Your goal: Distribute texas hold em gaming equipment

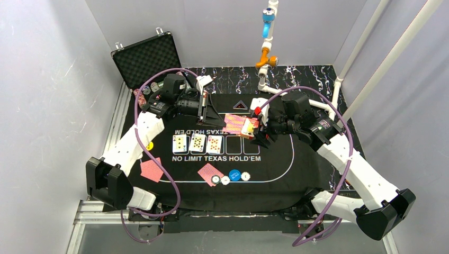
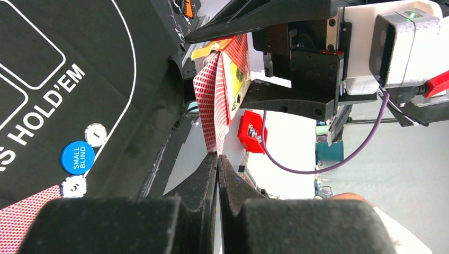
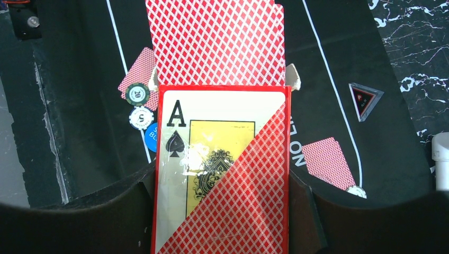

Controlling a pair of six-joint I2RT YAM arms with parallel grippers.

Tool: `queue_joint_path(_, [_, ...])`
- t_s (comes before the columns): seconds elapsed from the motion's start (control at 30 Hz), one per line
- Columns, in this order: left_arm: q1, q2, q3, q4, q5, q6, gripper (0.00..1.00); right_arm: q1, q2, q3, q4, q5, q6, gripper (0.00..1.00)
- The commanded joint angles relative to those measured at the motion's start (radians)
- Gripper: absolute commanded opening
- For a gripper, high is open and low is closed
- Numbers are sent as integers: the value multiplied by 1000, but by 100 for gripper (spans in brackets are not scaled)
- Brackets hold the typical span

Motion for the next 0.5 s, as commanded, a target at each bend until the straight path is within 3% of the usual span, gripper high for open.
queue_joint_path(0.0, [18, -50, 44, -27, 32, 18, 0, 5, -31, 11, 42, -1, 5, 1])
queue_joint_path(0.47, [52, -34, 37, 26, 78, -31, 0, 6, -36, 8, 38, -3, 4, 1])
